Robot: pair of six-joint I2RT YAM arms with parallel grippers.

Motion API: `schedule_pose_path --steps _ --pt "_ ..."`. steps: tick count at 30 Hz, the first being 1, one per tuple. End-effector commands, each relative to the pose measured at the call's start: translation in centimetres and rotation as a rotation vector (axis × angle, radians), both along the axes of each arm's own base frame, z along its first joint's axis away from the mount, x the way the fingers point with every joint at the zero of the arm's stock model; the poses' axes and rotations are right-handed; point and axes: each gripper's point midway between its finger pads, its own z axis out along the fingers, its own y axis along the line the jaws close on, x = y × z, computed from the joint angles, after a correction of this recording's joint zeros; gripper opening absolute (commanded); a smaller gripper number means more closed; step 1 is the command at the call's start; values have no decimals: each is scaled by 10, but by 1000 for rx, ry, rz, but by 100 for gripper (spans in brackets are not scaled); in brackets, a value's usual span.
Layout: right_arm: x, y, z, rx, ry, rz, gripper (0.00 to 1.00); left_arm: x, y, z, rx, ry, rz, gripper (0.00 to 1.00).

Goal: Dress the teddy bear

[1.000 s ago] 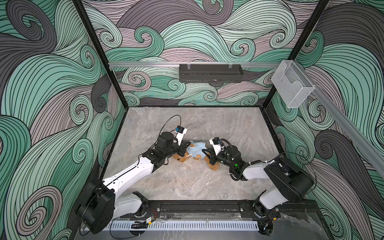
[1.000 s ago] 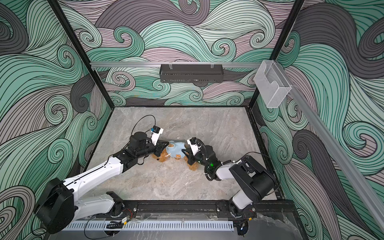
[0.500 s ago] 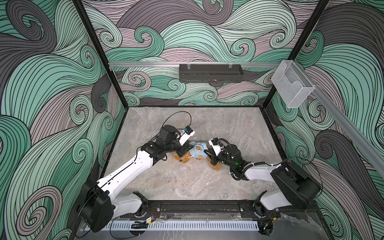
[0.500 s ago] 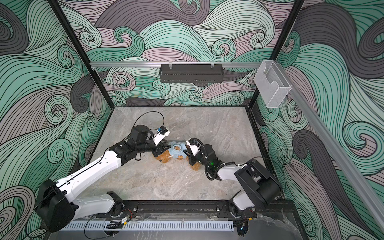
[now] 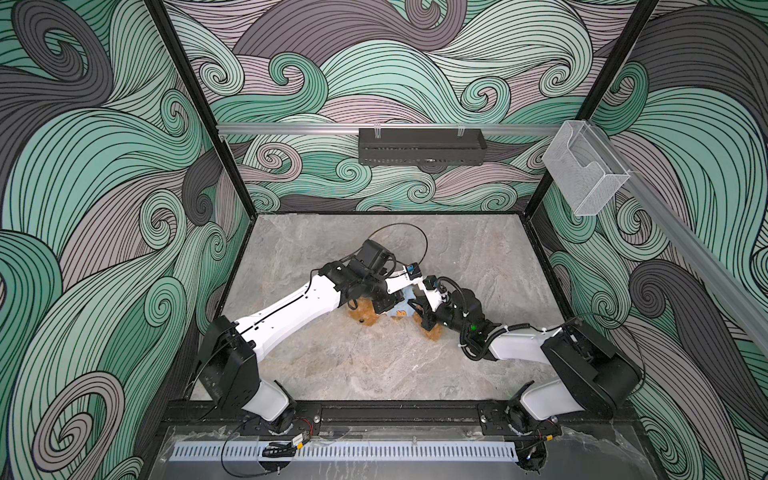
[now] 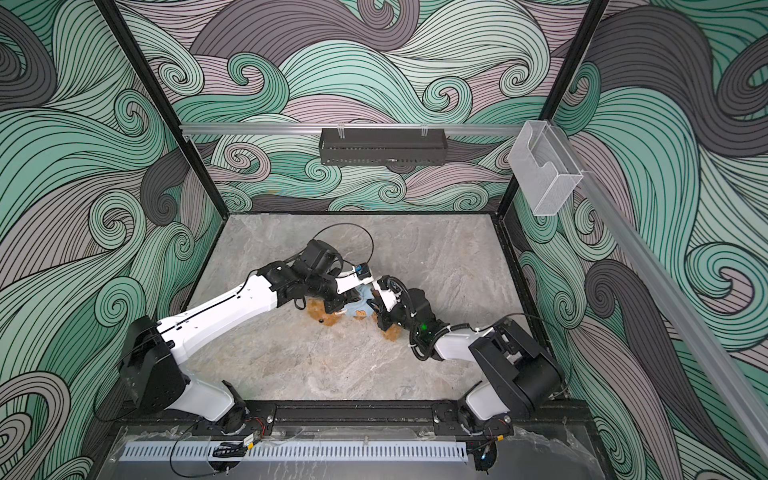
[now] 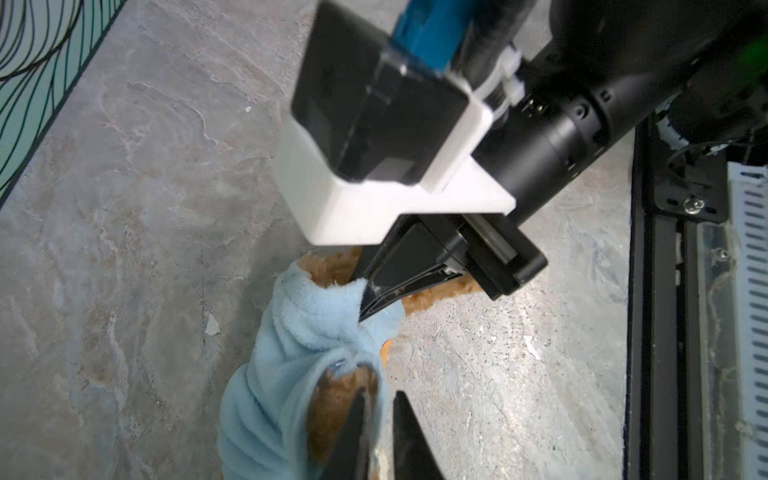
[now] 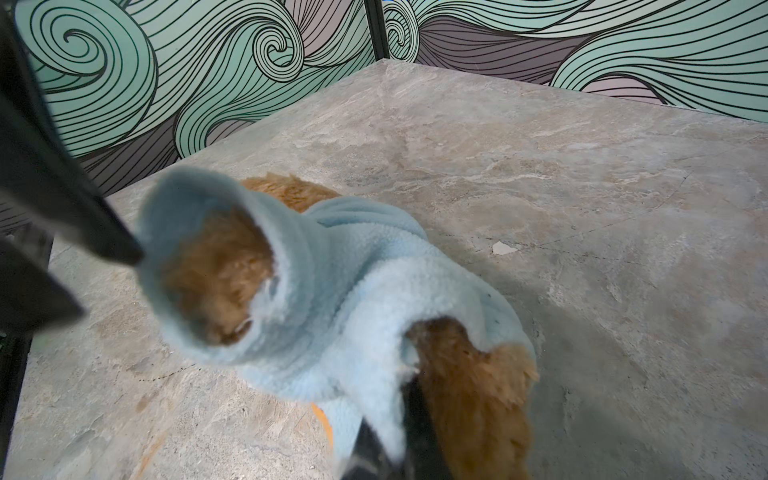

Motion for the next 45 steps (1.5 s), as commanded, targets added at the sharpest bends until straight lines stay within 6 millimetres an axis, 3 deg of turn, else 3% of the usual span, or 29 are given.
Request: schedule_pose_path --steps 1,7,13,16,21,27,45 --pt "0 -1 1 0 -6 -2 0 2 6 -5 85 -15 -35 17" --pt "-1 -2 2 0 -7 -2 0 7 13 -12 151 -18 -21 19" --pt "0 0 1 0 -1 1 0 -11 -5 28 -44 46 -29 25" --pt "1 1 1 0 -1 1 0 -6 -7 34 -97 8 -21 26" --pt "1 0 0 4 2 0 0 14 0 19 -13 -32 17 21" --pt "-1 -2 1 2 -2 -6 0 22 4 4 86 -16 14 20" --pt "0 -1 -1 6 5 -7 0 11 24 -32 262 56 -34 29"
